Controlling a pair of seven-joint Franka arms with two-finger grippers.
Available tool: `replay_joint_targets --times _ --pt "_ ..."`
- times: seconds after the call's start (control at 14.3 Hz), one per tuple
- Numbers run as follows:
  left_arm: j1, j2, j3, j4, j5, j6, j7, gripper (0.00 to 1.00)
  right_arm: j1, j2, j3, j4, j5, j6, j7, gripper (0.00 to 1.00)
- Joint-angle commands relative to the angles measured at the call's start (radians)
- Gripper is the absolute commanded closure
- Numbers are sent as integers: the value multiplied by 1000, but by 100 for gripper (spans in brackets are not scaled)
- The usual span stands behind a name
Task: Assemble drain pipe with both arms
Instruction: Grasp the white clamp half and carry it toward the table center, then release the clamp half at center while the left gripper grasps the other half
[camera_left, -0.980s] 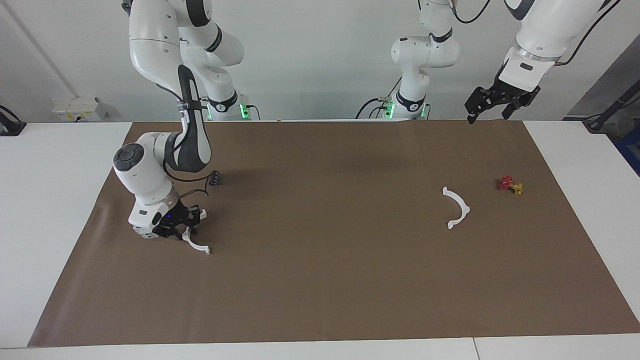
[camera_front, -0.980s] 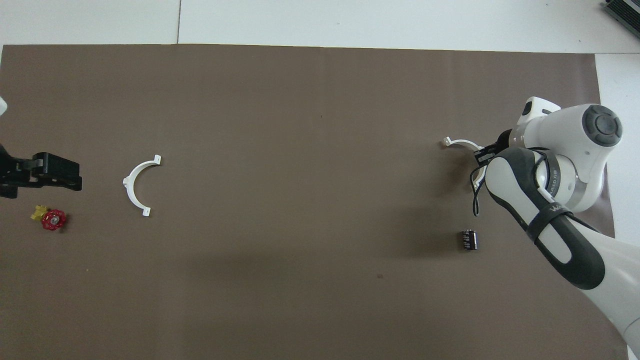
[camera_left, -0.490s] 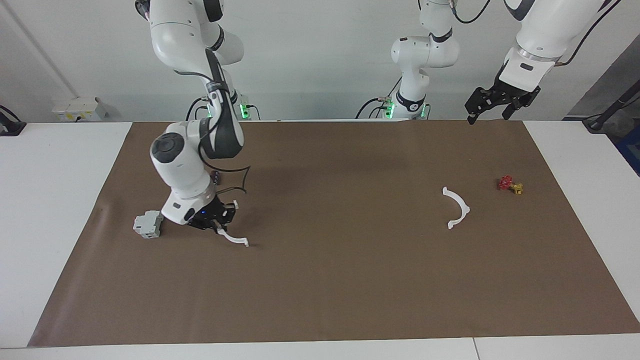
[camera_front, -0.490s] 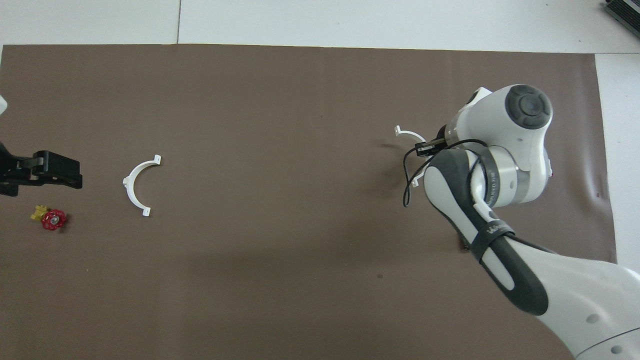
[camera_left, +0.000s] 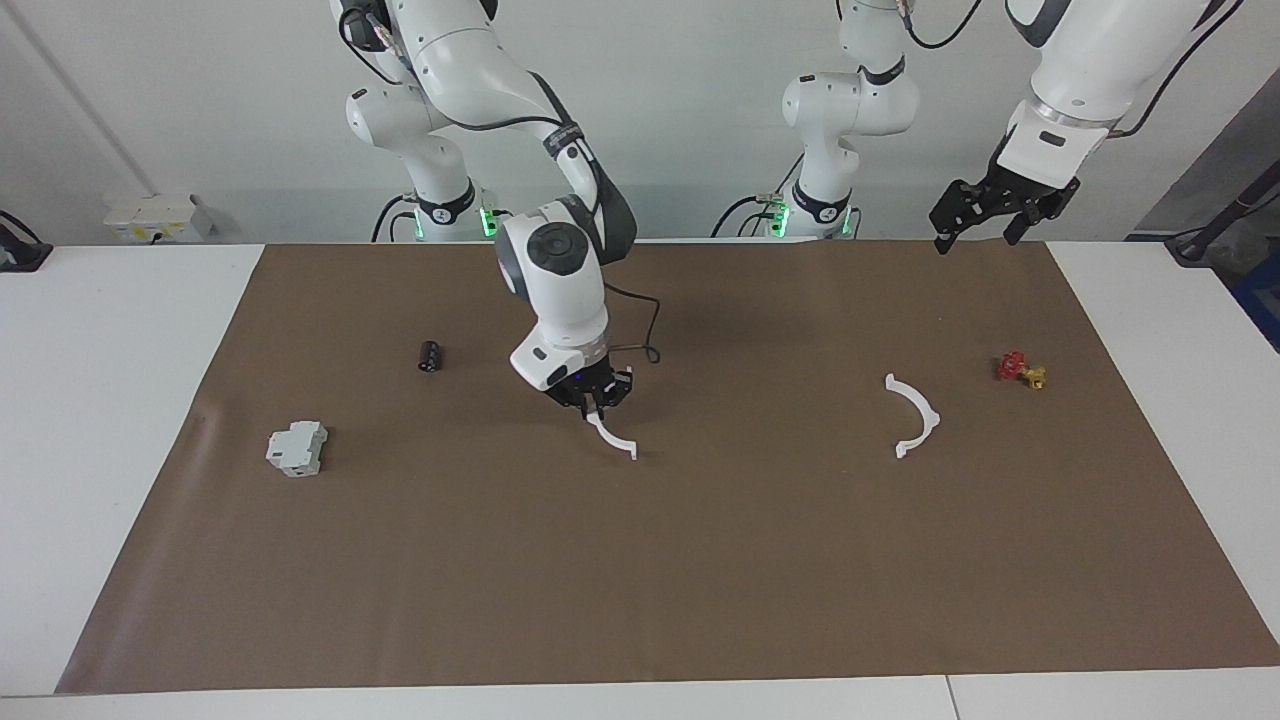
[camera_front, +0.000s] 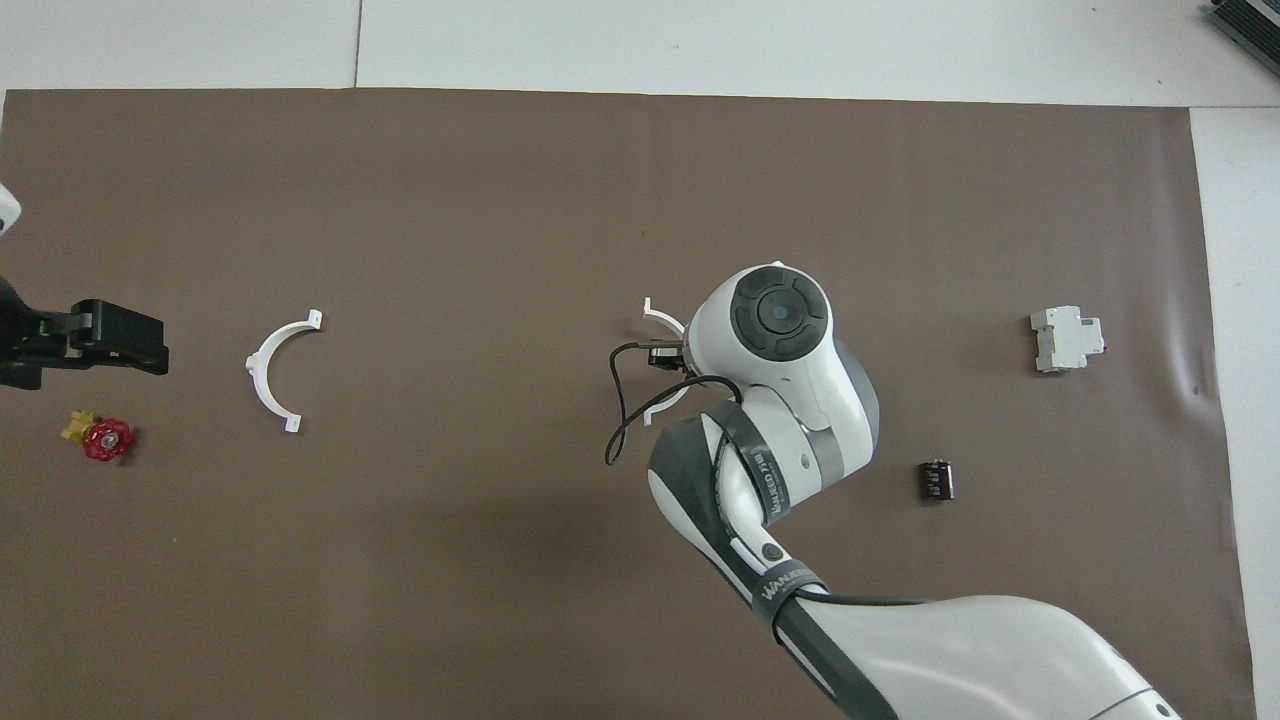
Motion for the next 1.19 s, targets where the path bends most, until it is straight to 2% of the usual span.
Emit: replay_joint_targets --times 0.0,0.35,0.7,0.91,0.98,1.05,1.12 --pt "-5 -31 11 -40 -12 27 12 0 35 35 -3 1 -21 59 52 100" --pt "-5 -45 11 -75 -12 75 11 0 62 46 -3 -11 -23 73 75 100" --pt "-5 -105 12 -222 -12 232 5 0 67 52 -3 -19 -98 72 130 100" --pt "-1 -116 12 -249 -12 265 8 0 69 50 -3 -26 -100 73 130 100" --pt "1 -119 12 -268 -12 289 8 0 69 50 -3 -29 -100 73 130 71" --pt "1 -132 12 -308 -12 337 6 0 70 49 -3 -29 -100 69 132 4" --pt "1 -145 14 -352 -12 386 6 0 82 46 -5 -25 -101 64 132 0"
